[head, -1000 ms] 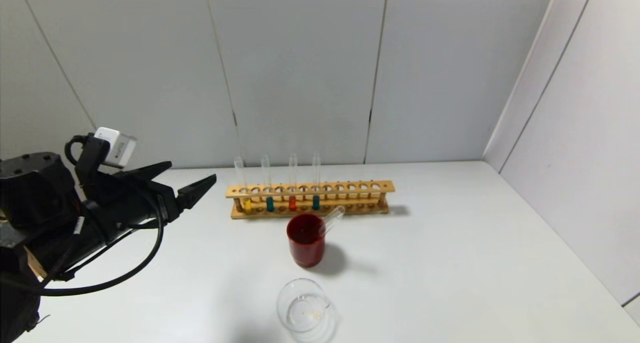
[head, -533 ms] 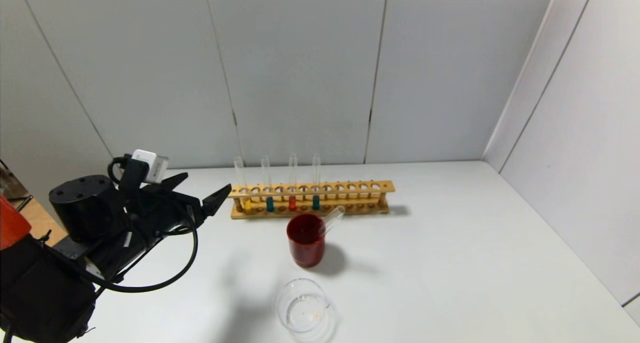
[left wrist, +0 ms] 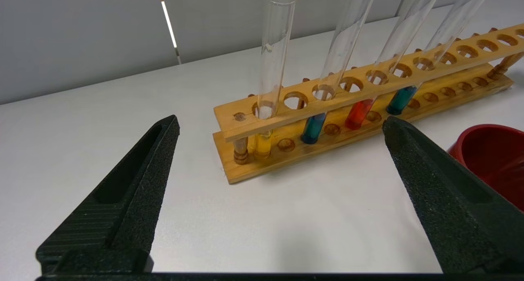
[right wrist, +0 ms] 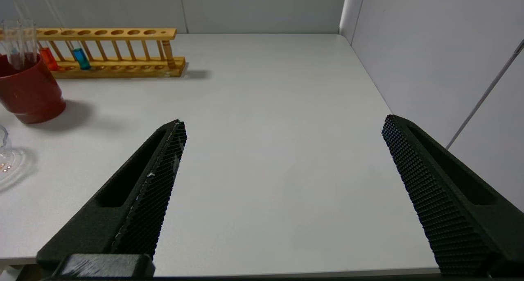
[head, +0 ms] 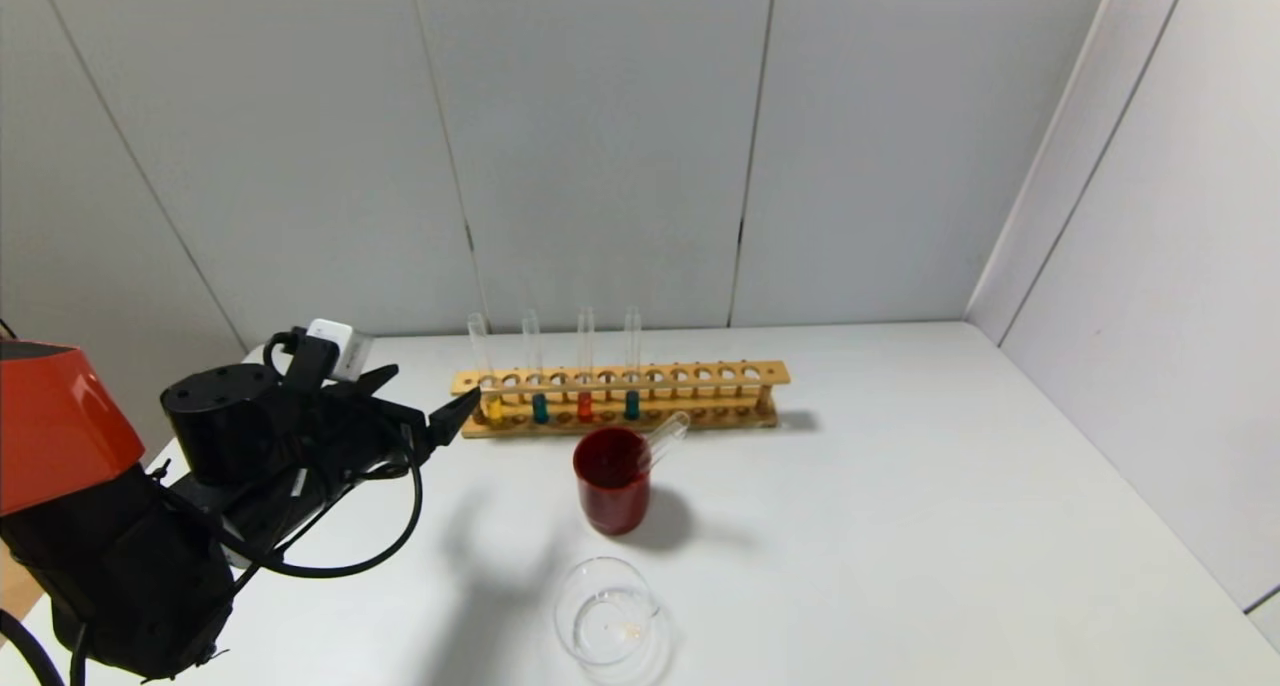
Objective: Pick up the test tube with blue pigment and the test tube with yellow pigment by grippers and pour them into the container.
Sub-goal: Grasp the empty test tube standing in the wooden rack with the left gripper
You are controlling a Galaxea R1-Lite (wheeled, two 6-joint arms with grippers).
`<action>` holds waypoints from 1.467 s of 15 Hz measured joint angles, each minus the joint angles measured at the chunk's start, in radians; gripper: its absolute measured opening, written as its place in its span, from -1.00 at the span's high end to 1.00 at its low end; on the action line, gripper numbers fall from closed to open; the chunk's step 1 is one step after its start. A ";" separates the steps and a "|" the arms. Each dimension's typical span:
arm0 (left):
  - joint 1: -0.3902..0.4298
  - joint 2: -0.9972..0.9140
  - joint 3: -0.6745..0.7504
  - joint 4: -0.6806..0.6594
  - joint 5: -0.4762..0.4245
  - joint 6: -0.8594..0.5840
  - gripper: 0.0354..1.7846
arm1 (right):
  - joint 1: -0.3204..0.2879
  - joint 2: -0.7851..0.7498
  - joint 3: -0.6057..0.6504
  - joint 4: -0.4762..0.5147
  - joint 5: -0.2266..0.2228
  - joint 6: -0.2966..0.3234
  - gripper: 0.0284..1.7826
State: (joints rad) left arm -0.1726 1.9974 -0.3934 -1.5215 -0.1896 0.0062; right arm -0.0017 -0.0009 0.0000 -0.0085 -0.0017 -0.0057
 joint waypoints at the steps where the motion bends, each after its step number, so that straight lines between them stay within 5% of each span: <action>1: -0.004 0.011 -0.014 0.000 0.000 0.000 -0.96 | 0.000 0.000 0.000 0.000 0.000 0.000 -0.96; 10: -0.009 0.077 -0.256 0.176 0.014 -0.003 -0.96 | 0.000 0.000 0.000 0.000 0.000 0.000 -0.96; 22: -0.008 0.214 -0.375 0.208 0.020 -0.005 -0.96 | 0.000 0.000 0.000 0.000 0.000 0.000 -0.96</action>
State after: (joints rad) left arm -0.1809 2.2115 -0.7687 -1.3138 -0.1694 0.0013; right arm -0.0017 -0.0009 0.0000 -0.0089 -0.0017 -0.0057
